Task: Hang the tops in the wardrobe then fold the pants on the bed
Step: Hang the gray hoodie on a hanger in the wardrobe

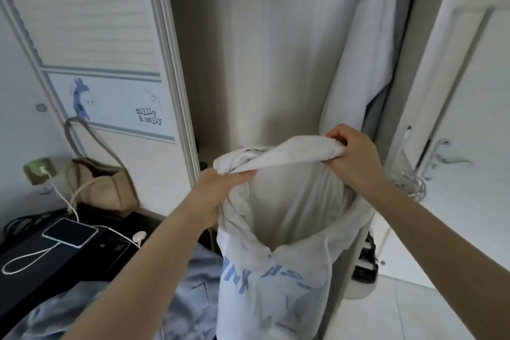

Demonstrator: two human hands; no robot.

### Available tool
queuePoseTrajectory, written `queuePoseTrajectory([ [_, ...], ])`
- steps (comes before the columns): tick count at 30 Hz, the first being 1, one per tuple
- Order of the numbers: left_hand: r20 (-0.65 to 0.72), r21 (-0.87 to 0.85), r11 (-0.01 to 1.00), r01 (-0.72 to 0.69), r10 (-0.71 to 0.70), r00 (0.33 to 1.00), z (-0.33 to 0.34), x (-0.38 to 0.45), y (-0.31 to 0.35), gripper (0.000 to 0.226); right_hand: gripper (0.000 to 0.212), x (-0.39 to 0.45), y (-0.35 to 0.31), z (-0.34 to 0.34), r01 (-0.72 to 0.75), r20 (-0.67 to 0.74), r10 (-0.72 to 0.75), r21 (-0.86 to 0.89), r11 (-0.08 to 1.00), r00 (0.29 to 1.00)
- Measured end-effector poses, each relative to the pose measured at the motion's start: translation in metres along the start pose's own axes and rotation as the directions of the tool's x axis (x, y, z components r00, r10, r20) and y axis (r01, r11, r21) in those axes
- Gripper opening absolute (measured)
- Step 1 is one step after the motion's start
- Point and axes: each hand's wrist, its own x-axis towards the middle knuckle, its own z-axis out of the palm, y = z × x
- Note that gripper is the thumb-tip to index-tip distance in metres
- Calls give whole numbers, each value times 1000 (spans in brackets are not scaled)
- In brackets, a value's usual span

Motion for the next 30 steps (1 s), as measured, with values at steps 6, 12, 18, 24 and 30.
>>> queuePoseTrajectory([
  [6, 17, 209, 945, -250, 252, 968, 20, 45, 54, 22, 25, 52, 17, 10, -60, -78, 60, 0, 998, 995],
  [12, -100, 624, 700, -347, 512, 853, 15, 111, 94, 27, 28, 116, 24, 39, -5, -178, 35, 164, 987, 983],
  [18, -260, 805, 558, -201, 636, 727, -12, 174, 114, 58, 37, 188, 18, 83, 136, -275, -88, 161, 977, 957],
  [24, -46, 865, 276, -419, 875, 481, -17, 208, 122, 50, 43, 218, 26, 104, 142, -254, -87, 211, 967, 963],
  [30, 32, 780, 267, -565, 886, 462, -7, 241, 147, 15, 31, 237, 35, 92, 82, -114, -71, 89, 993, 991],
])
